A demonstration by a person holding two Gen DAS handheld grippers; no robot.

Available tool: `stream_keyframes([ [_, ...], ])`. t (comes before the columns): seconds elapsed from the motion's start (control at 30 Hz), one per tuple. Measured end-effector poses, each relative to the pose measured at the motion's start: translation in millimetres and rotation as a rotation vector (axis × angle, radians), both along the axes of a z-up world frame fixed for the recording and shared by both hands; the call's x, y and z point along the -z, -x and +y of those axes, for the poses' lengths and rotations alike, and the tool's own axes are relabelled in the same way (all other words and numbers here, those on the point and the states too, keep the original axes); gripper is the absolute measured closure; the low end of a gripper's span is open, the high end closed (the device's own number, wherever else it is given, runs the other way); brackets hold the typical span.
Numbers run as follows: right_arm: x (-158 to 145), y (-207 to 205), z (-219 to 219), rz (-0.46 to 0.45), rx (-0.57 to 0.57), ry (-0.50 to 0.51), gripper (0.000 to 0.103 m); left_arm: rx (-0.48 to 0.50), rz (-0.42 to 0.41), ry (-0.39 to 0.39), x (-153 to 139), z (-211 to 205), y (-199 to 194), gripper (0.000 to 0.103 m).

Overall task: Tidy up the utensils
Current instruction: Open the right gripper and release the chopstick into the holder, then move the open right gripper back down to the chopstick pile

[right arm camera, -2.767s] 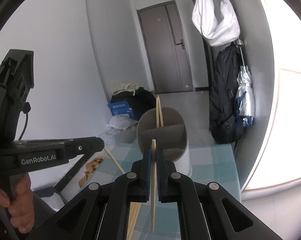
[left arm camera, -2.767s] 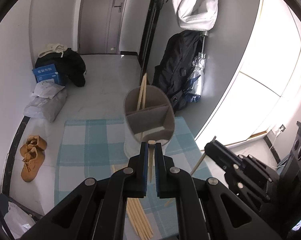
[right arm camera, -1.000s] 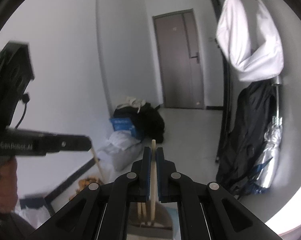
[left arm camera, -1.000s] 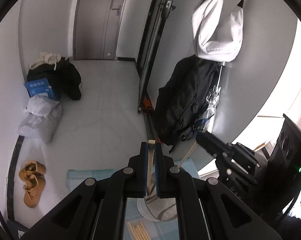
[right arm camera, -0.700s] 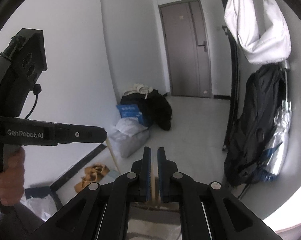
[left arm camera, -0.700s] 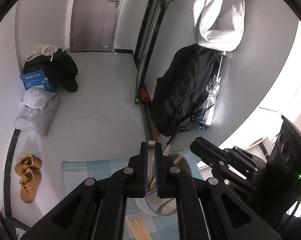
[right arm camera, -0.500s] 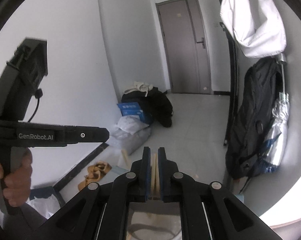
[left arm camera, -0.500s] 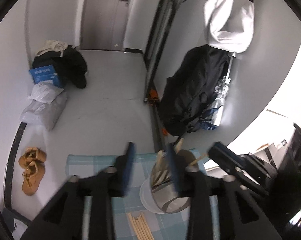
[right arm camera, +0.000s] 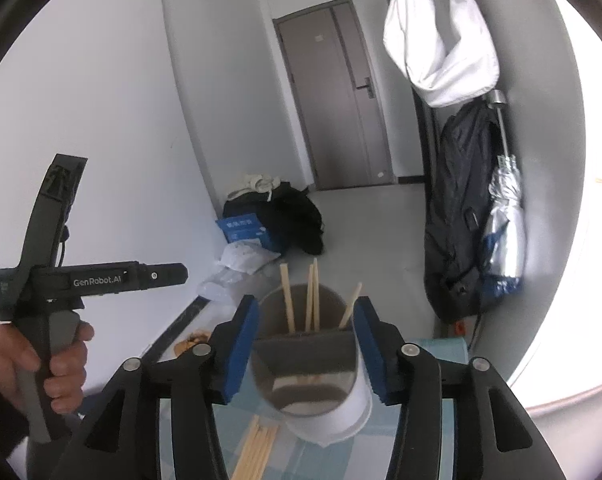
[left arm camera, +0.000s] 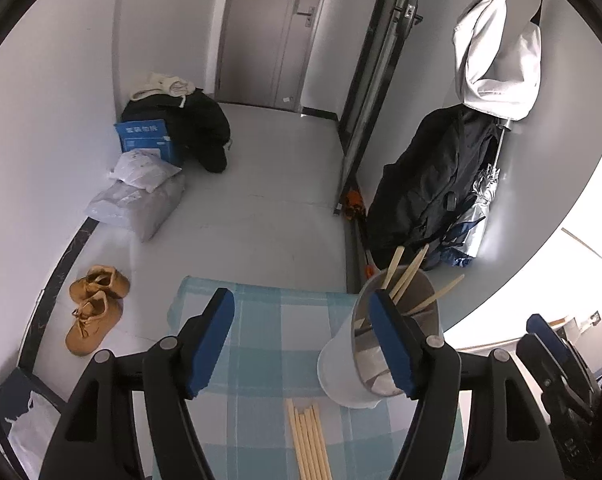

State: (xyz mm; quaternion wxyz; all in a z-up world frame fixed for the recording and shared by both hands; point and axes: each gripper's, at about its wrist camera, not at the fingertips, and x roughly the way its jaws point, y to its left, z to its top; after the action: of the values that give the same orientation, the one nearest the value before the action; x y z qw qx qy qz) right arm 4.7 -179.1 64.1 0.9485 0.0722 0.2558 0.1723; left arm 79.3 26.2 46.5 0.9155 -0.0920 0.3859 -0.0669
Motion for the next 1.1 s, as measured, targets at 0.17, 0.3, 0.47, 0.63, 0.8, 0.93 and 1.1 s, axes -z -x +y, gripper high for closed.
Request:
stream_keyframes([
  [0.17,1,23,4,-0.013,0.016,0.018,0.038,-0.035,-0.054,-0.044,2,-4,22,0.026],
  [0.3,7,38,5,-0.003,0.040,0.011,0.035,-0.095,-0.104,-0.085,4,-3,37,0.020],
  [0.47,21,51,4,0.024,0.060,0.010,0.032,-0.094,-0.117,-0.099,12,-5,47,0.017],
  [0.63,38,60,1,0.055,0.099,0.009,0.029,-0.076,-0.121,-0.110,24,-8,59,0.013],
  [0.8,59,67,1,0.099,0.120,0.019,0.029,-0.073,-0.122,-0.105,41,-8,64,0.013],
  [0.93,77,68,3,0.138,0.137,0.055,0.029,-0.062,-0.109,-0.106,60,-8,65,0.013],
  [1.1,94,63,6,0.193,0.136,0.096,0.029,-0.064,-0.069,-0.107,84,-6,63,0.013],
])
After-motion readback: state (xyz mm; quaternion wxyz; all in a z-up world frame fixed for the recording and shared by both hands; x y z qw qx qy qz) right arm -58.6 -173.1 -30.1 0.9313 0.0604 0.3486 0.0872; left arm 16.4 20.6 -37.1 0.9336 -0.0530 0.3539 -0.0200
